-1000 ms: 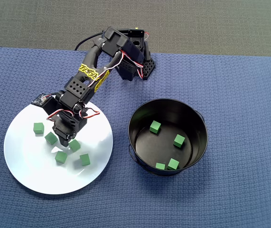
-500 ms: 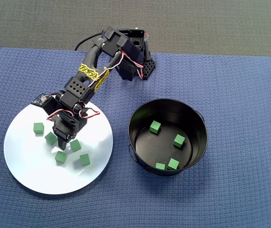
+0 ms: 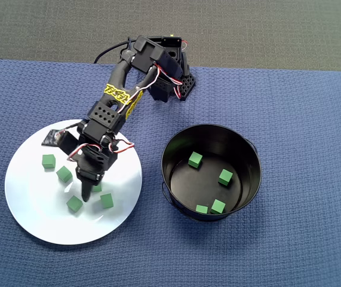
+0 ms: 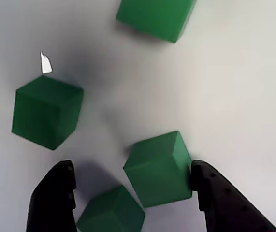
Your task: Pick up the green cubes from the white plate and place them in the black recipient
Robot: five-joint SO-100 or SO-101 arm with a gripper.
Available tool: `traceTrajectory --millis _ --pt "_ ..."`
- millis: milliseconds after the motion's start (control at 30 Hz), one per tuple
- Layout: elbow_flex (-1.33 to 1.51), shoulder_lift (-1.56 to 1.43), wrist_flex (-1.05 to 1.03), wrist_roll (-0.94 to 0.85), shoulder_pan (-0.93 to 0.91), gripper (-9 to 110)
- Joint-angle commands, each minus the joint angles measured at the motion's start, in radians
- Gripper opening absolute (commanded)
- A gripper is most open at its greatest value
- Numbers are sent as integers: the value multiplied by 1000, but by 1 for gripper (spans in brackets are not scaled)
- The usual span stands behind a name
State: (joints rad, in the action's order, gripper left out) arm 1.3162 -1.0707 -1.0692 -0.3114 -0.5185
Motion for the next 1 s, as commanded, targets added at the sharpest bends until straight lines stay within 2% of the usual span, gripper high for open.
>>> traceTrajectory --millis 0,967 --pt "8 -14 0 -135 38 24" --pt "31 -29 38 -275 -11 12"
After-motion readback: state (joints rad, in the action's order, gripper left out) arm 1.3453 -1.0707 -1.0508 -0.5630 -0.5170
